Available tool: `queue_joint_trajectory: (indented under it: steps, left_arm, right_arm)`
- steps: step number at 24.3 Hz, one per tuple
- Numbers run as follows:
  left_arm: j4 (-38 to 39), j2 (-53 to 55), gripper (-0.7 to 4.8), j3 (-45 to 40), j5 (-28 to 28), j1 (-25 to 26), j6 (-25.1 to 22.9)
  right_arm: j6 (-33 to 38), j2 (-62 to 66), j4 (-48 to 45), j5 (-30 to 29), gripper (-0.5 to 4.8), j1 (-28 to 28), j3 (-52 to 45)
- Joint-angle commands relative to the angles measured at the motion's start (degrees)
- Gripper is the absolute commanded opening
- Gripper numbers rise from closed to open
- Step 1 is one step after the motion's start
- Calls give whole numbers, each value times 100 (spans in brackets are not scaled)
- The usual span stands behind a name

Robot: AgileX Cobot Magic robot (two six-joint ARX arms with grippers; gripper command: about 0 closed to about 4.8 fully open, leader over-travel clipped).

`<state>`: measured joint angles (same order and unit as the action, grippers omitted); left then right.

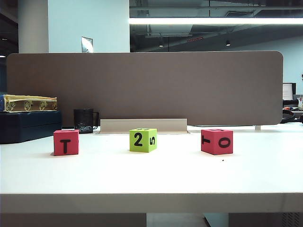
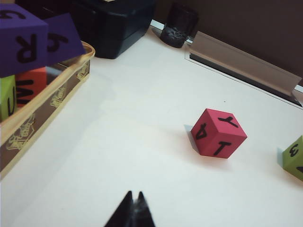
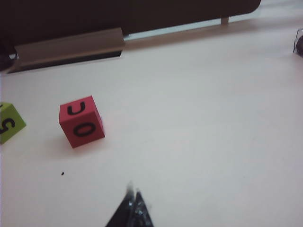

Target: Select the appropriate blocks from the scattered letter blocks on the table and arrange them in a row to spell out "THU".

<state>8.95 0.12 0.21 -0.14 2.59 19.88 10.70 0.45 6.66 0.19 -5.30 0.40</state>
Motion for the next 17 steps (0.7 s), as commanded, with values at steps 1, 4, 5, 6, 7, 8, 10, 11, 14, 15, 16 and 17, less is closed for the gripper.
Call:
queue_joint_trajectory:
  steps: [1,4,5,6,7,8,10,11,14,15,16,17]
  left_arm:
    - [-33,2,-5,13,28,2,7]
    - [-28,2,-1,46,597,0,9]
    - [98,2,-1,120,837,0,9]
    - [208,2,-1,184,870,0,7]
    - [468,2,-1,380,879,0,4]
    - [560,4,-1,507,879,0,2]
    - [557,28,-1,859,881,0,0]
    - [553,66,-1,984,876,0,-4]
    - [557,717,-2,1722,988,0,13]
    - [557,903,-2,1873,1045,0,11]
    - [555,1099,-2,2026,1086,0,9]
    - [555,1368,-2,2223,1154,0,7]
  right_arm:
    - [22,-52,-374,-127,3,-2,-33]
    - [24,-48,-494,-546,-2,-7,39]
    - [26,-46,-348,-632,-3,-7,153]
    - [70,-39,-245,-632,-5,-7,232]
    - [269,-33,-153,-573,-5,-7,402]
    - [313,-31,-138,-466,-5,-7,507]
    - [321,-26,-55,-302,-5,-7,857]
    - [326,-7,-15,-264,-5,-7,975]
    - [328,586,229,-326,-5,-11,1744]
    - [326,780,229,-365,-5,-13,1906]
    - [323,979,236,-400,-5,-13,2074]
    - [321,1252,240,-422,-5,-13,2304]
